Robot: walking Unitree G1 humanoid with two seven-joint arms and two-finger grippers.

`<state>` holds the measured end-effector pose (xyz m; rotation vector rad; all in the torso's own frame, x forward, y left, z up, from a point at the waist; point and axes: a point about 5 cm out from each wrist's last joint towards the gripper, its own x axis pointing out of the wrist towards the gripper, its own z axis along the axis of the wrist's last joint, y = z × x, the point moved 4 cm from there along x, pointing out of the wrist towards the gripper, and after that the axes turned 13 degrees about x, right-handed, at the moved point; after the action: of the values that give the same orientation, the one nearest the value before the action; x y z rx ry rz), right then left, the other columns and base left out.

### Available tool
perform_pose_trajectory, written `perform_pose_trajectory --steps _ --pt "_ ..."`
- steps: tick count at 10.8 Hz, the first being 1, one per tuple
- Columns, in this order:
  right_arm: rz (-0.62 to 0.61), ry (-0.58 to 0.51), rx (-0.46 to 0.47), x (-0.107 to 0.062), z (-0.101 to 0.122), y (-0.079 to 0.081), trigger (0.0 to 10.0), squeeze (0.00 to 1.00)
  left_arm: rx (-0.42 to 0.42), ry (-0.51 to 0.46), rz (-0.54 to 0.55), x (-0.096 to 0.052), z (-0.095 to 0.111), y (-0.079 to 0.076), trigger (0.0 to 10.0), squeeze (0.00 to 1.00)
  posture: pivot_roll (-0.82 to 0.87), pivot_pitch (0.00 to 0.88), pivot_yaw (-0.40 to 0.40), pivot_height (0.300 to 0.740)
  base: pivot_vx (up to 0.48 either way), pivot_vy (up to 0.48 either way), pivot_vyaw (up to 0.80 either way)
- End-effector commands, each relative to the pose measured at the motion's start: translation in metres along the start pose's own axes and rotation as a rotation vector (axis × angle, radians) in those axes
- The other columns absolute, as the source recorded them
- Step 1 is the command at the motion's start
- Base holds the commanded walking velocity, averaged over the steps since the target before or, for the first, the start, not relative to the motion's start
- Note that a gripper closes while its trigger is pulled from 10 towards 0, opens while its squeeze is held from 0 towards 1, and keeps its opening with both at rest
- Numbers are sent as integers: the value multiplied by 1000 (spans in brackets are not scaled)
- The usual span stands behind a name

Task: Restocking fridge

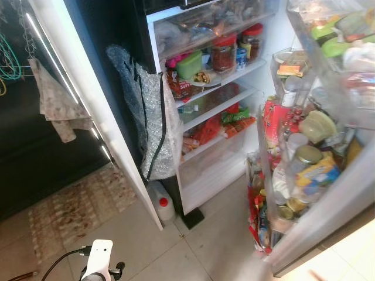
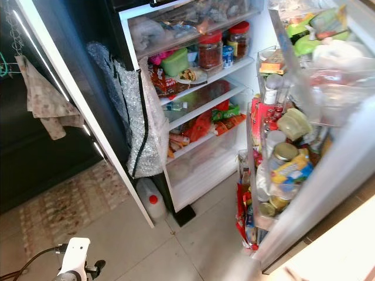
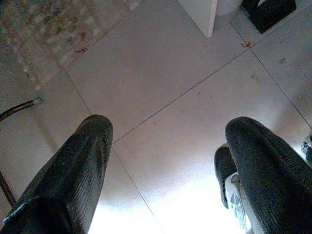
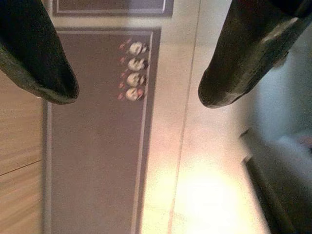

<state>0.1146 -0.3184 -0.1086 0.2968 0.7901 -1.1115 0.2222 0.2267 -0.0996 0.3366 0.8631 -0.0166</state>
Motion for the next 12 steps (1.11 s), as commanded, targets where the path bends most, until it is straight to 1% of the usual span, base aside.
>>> perform_pose_trajectory --steps 1,2,3,5,6,7,9,10,12 --pt "-38 -32 20 0 5 -5 10000 0 27 32 -4 -2 -10 2 10000 0 39 0 90 740 0 0 0" --pt "-113 -86 28 1 14 -13 10000 0 24 29 -4 -2 -9 2 10000 0 42 0 87 740 0 0 0" --pt "-144 -110 41 2 19 -18 10000 0 23 28 -5 -2 -9 2 10000 0 44 0 86 740 0 0 0" --pt "-161 -174 73 2 32 -18 10000 0 23 28 -6 -2 -9 2 10000 0 43 0 86 740 0 0 0" --pt "-174 -188 83 3 36 -20 10000 0 23 29 -6 -2 -9 2 10000 0 41 0 86 740 0 0 0" --pt "-132 -246 65 2 49 -9 10000 0 20 28 -3 -1 -8 2 10000 0 46 10 84 740 0 0 0" --pt "-121 -274 93 2 60 -2 10000 0 16 25 -2 -1 -7 2 10000 0 47 16 80 740 0 0 0" --pt "-118 -288 88 1 63 0 10000 0 14 25 -1 -1 -7 2 10000 0 53 20 75 740 0 0 0" --pt "-101 -321 119 0 74 7 10000 0 6 24 3 -1 -6 2 10000 0 55 25 72 740 0 0 0"
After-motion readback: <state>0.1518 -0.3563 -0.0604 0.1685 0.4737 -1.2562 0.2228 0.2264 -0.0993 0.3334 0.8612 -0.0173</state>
